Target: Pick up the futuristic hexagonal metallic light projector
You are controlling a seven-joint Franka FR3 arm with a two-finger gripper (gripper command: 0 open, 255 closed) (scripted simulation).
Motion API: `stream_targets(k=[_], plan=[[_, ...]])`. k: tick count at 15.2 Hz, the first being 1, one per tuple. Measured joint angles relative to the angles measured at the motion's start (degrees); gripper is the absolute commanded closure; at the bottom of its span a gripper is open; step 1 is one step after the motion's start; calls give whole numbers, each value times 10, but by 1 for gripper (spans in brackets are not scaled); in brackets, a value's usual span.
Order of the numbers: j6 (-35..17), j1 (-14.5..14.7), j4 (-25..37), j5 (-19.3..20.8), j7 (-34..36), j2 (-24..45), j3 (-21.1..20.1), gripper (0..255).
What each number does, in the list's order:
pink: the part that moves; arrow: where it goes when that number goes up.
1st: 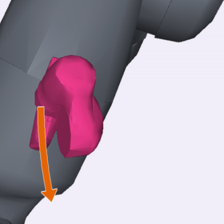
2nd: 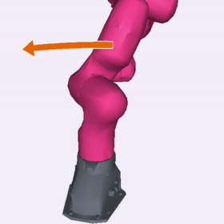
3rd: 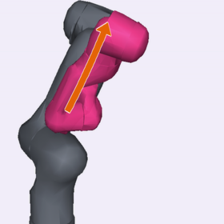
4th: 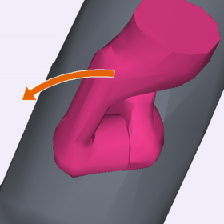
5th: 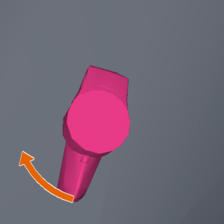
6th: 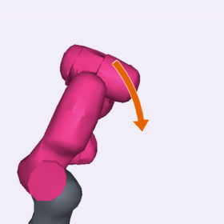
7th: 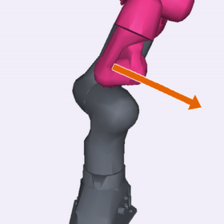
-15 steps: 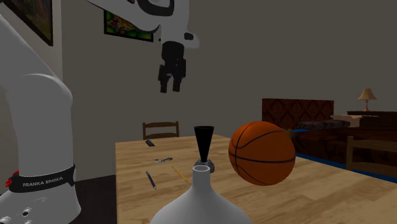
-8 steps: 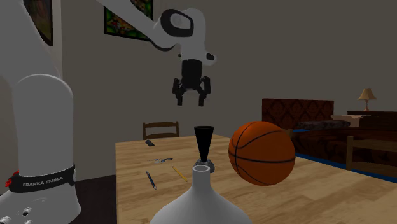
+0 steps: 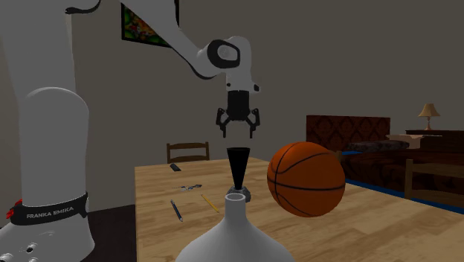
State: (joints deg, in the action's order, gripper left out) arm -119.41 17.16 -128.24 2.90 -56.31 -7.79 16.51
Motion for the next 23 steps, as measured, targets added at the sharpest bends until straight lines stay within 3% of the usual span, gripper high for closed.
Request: stream_targets(k=[4, 12, 13, 23], plan=[[-41, 21, 28, -24, -108, 61, -7, 0], [-101, 24, 9, -39, -133, 102, -10, 0], [-104, 23, 9, -39, -134, 104, -9, 255], [-107, 23, 8, -40, -136, 105, -9, 255]])
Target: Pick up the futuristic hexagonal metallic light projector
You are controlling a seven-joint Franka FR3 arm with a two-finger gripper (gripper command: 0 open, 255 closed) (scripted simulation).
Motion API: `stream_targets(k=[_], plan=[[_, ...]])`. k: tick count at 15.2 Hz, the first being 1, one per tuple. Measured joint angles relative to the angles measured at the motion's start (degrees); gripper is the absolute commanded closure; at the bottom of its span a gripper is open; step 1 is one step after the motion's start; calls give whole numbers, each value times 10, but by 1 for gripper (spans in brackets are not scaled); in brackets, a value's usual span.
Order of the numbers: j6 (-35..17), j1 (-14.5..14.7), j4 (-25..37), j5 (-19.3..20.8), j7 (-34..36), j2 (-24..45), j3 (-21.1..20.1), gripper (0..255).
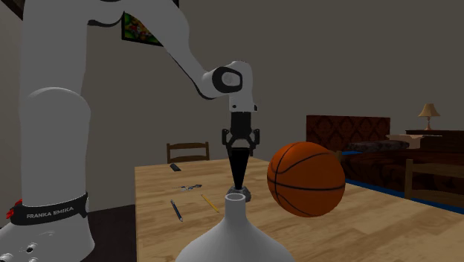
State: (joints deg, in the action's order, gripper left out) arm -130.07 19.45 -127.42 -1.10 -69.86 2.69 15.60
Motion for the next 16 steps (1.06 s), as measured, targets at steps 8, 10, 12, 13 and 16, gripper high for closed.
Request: stream_targets(k=[8, 10, 12, 13, 16], plan=[[53, 1, 23, 11, 7, -30, 0, 255], [67, 1, 30, 13, 9, -36, 0, 255], [81, 1, 41, 14, 10, -41, 0, 255], [90, 1, 47, 15, 11, -43, -1, 255], [110, 2, 59, 17, 13, -52, -1, 255]])
